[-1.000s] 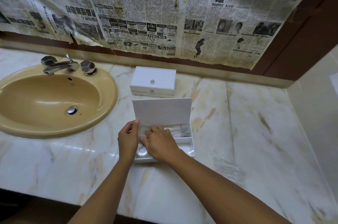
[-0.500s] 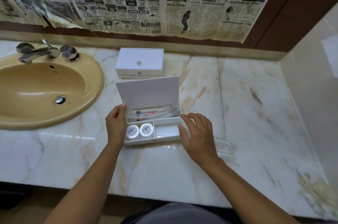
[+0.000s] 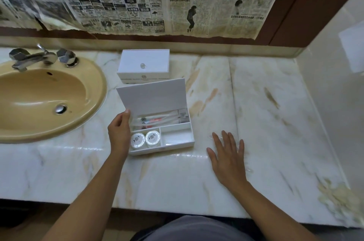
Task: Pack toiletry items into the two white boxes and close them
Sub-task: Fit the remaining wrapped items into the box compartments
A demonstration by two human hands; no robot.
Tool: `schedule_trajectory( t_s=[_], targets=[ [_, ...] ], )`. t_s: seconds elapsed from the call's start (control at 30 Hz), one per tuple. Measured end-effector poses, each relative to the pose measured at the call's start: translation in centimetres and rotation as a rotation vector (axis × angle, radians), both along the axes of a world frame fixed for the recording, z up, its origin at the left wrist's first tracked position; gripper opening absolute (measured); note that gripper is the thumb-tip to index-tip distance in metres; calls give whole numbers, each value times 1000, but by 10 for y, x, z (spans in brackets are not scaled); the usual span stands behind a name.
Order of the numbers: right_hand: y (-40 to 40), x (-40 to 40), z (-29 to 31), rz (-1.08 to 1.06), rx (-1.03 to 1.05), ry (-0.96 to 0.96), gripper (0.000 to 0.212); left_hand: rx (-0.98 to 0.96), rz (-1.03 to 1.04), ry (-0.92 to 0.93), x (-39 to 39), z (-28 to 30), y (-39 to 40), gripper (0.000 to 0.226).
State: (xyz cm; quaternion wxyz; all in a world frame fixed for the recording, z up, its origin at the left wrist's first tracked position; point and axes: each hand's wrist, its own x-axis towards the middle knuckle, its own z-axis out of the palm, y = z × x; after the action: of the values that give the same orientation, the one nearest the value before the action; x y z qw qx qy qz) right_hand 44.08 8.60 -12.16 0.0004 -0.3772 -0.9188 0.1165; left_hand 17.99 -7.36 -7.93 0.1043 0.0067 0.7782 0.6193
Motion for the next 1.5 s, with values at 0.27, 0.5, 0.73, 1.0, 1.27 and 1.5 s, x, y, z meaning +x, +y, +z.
schedule_trajectory(
  t_s=[0.27,0.5,0.73,1.0,1.27,1.5],
  targets=[
    [-7,-48,6,35,-82,120,59,11,11,-11,1,2,1,26],
    [0,-63,16,-47,-41,297,49,32,2,-14,-2,-1,1,27],
    [30,-81,29,-37,-95,87,32,46,3,-15,-2,-2,1,27],
    [34,-88,35,-91,-132,92,26,38,-5,-6,-2,-2,0,27],
    [31,-88,52,-184,-177,338,17,37,-5,-7,0,1,0,26],
    [22,-97,87,-128,-308,647,12,37,-6,-25,0,1,-1,28]
  ],
)
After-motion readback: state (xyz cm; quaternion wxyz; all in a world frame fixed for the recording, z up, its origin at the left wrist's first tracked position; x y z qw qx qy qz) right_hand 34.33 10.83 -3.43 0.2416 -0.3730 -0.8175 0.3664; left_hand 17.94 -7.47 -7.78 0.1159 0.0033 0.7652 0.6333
